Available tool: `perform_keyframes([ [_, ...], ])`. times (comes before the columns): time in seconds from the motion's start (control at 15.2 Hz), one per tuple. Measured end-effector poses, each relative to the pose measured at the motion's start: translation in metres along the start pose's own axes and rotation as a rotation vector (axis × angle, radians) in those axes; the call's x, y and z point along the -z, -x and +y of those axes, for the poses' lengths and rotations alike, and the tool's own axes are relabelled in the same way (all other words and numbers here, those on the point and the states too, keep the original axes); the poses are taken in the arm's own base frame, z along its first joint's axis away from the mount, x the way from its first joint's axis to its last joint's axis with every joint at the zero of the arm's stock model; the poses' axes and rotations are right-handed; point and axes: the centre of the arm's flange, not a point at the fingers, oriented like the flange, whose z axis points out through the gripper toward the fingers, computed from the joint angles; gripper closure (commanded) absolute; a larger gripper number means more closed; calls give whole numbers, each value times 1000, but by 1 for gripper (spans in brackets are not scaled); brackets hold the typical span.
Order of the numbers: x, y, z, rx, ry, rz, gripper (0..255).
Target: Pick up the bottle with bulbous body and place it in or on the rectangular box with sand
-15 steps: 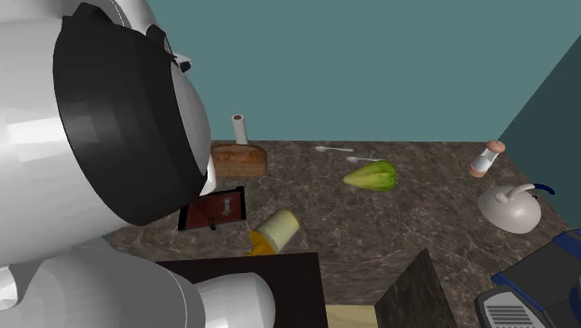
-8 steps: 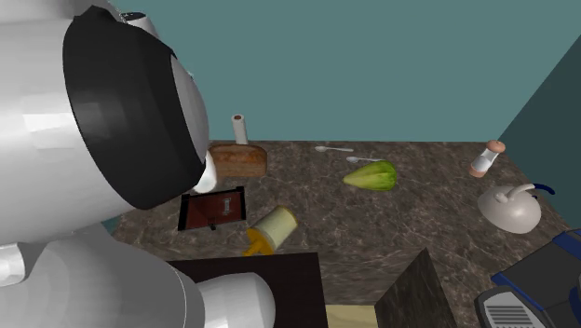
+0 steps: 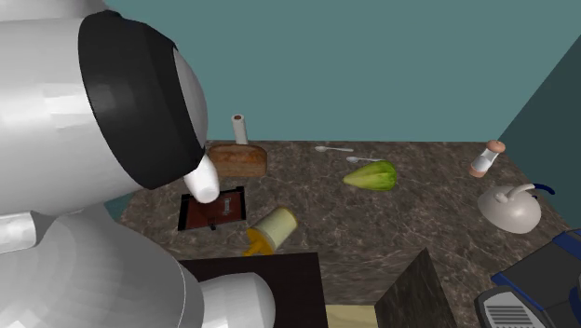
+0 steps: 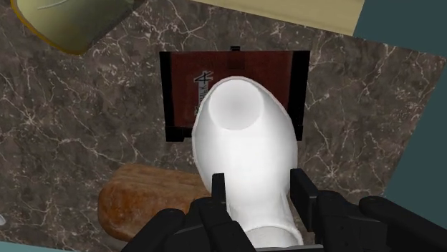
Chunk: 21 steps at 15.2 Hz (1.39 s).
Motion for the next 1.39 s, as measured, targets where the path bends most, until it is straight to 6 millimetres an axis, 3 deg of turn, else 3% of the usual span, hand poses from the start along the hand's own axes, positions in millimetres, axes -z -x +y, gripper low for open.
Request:
perform_keyframes([
  [0.99, -79, 9, -1, 0, 0, 0, 255],
  [1.39, -85, 10, -1, 0, 0, 1, 255],
])
